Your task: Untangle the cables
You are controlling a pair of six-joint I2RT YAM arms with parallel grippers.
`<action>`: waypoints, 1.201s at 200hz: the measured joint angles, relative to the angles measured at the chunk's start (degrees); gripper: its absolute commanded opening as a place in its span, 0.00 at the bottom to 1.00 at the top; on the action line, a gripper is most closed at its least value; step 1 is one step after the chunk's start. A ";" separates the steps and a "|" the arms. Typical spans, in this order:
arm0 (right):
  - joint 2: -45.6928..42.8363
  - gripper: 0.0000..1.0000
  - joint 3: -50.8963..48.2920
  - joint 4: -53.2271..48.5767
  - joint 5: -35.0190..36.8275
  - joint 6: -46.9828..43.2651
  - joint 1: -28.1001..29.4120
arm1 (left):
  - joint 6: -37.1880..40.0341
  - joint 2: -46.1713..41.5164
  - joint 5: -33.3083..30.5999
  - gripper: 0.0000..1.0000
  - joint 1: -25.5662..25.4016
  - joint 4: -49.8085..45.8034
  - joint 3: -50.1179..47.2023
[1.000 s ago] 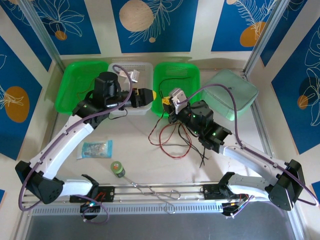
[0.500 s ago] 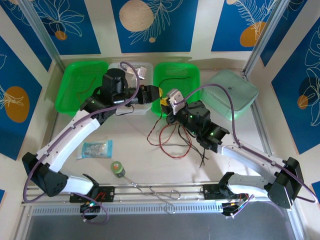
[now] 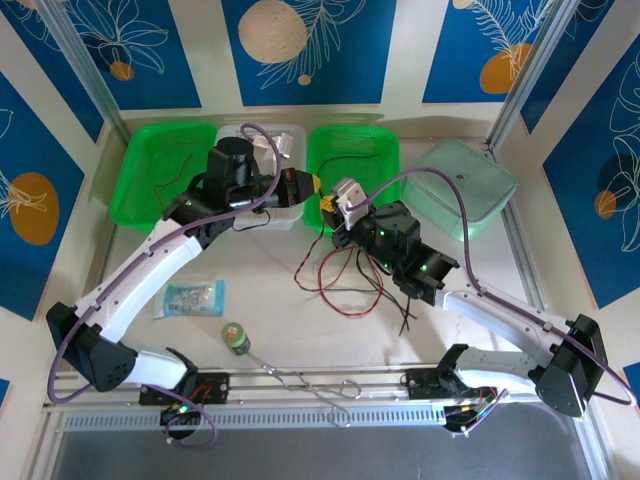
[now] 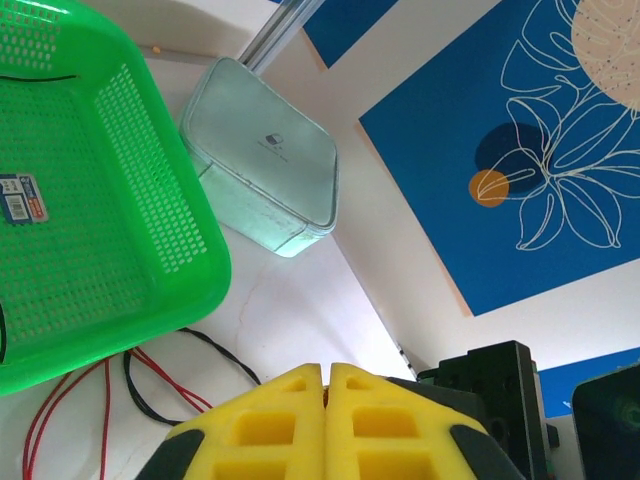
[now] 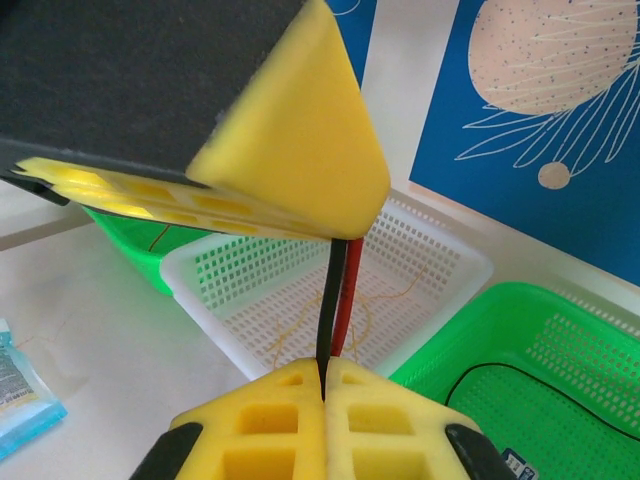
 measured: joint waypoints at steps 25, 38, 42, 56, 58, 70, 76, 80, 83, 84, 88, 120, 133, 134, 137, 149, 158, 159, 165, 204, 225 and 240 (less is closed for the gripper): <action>-0.13 0.44 0.66 -1.38 -1.01 0.85 -0.22 | 0.28 0.00 0.28 0.00 0.00 0.28 0.00; -0.87 0.49 0.68 -2.54 -3.37 1.88 -1.18 | 0.98 0.00 0.42 0.00 0.00 0.26 0.04; -1.36 0.49 0.66 -2.99 -4.59 2.34 -1.70 | 1.33 0.00 0.46 0.00 0.00 0.22 0.07; -3.67 0.47 0.20 -3.54 -9.16 4.96 -4.92 | 2.43 0.13 0.55 0.00 0.00 -0.55 0.68; -4.17 0.47 0.11 -3.58 -9.73 5.33 -5.55 | 2.60 0.17 0.59 0.00 0.00 -0.63 0.81; -7.06 0.45 -0.50 -3.67 -14.47 8.46 -9.90 | 3.72 0.37 0.94 0.00 0.00 -1.05 1.73; -8.39 0.44 -0.63 -3.69 -16.87 9.99 -12.02 | 4.26 0.48 1.40 0.00 0.00 -1.03 2.05; -9.05 0.43 -0.63 -3.67 -18.18 10.71 -13.27 | 4.57 0.48 1.95 0.00 0.00 -1.03 2.27; -9.62 0.43 -0.63 -3.65 -19.56 11.56 -14.47 | 4.85 0.52 2.21 0.00 0.00 -1.01 2.36; -9.73 0.43 -0.63 -3.63 -19.78 11.74 -14.69 | 4.94 0.55 2.43 0.00 0.00 -0.98 2.40; -10.38 0.42 -0.63 -3.63 -21.42 12.55 -16.02 | 5.42 0.59 3.10 0.00 0.00 -0.87 2.49; -11.21 0.38 -0.11 -3.91 -31.61 17.22 -20.98 | 9.16 1.40 9.38 0.00 0.00 0.42 2.51; -10.82 0.37 -0.11 -3.98 -34.71 18.78 -21.77 | 11.41 1.81 11.28 0.00 0.00 0.70 2.51; -10.80 0.37 -0.11 -3.98 -34.86 18.84 -21.79 | 11.74 1.84 11.54 0.00 0.00 0.72 2.51; -10.67 0.37 -0.11 -3.98 -35.47 19.15 -21.90 | 12.11 1.90 11.85 0.00 0.00 0.79 2.51; -10.23 0.35 -0.04 -3.96 -37.99 20.20 -22.10 | 14.67 2.03 13.38 0.00 0.00 0.98 2.51; -9.81 0.34 0.17 -3.96 -39.91 21.03 -22.18 | 16.11 2.03 14.60 0.00 0.02 1.49 2.51; -9.79 0.34 0.22 -3.96 -40.09 21.05 -22.18 | 16.37 2.03 14.80 0.00 0.02 1.62 2.51; -9.51 0.34 0.42 -3.91 -41.18 21.40 -22.18 | 17.20 2.03 15.58 0.00 0.02 2.05 2.51; -9.16 0.35 0.76 -1.46 -49.05 22.80 -22.69 | 19.41 2.05 21.51 0.00 0.11 4.87 2.51; -8.59 0.35 1.22 -0.42 -52.43 23.85 -23.39 | 19.65 2.08 23.47 0.00 0.11 6.01 2.51; -7.23 0.34 2.45 -0.39 -54.10 24.22 -23.58 | 19.87 2.08 24.33 0.00 0.11 6.58 2.51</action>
